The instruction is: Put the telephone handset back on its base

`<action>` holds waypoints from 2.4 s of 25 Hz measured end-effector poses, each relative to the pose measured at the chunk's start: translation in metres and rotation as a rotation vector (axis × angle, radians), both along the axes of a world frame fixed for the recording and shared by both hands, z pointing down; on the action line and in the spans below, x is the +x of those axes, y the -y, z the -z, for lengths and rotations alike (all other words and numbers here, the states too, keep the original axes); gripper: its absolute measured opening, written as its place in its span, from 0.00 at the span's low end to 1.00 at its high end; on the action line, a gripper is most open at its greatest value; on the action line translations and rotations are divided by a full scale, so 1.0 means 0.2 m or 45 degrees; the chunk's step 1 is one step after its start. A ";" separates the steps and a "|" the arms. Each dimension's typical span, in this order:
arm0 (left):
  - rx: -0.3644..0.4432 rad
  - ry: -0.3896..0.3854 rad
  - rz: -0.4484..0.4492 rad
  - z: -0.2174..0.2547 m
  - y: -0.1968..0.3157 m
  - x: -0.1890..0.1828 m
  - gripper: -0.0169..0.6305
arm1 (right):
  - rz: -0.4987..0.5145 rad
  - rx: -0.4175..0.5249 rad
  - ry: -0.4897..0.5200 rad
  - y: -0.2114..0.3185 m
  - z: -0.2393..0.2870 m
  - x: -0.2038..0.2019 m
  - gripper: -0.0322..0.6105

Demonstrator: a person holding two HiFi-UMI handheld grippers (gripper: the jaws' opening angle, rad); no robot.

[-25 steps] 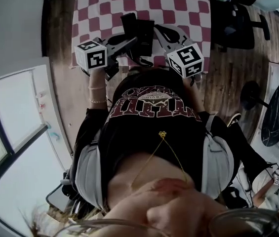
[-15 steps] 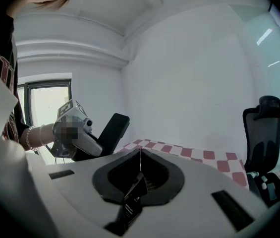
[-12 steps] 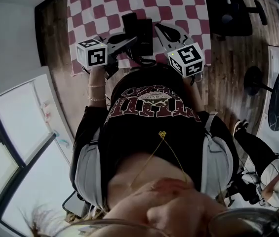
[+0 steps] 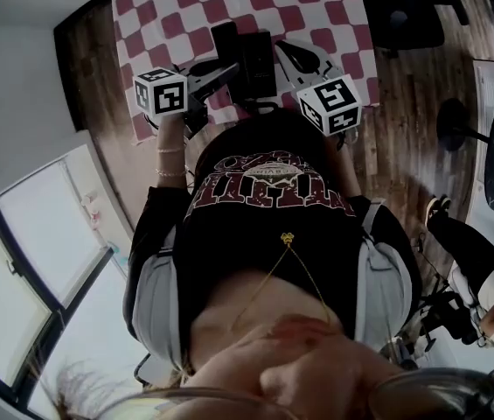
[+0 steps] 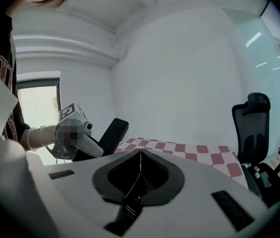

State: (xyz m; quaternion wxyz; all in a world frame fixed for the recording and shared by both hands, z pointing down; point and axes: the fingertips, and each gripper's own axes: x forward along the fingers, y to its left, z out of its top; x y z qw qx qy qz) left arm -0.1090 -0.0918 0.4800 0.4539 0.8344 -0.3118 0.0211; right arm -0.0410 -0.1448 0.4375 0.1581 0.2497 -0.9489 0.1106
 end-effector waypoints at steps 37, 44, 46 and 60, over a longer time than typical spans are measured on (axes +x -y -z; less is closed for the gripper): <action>-0.184 -0.148 -0.144 -0.32 0.04 -0.06 0.15 | -0.287 -0.061 -0.066 -0.08 -0.12 0.06 0.08; -0.187 -0.153 -0.144 -0.33 0.06 -0.06 0.15 | -0.275 -0.070 -0.066 -0.08 -0.14 0.03 0.08; -0.185 -0.150 -0.148 -0.34 0.07 -0.05 0.15 | -0.275 -0.070 -0.065 -0.08 -0.15 0.03 0.08; -0.262 -0.154 -0.147 -0.46 0.06 -0.05 0.15 | -0.254 -0.076 -0.097 -0.05 -0.16 0.01 0.08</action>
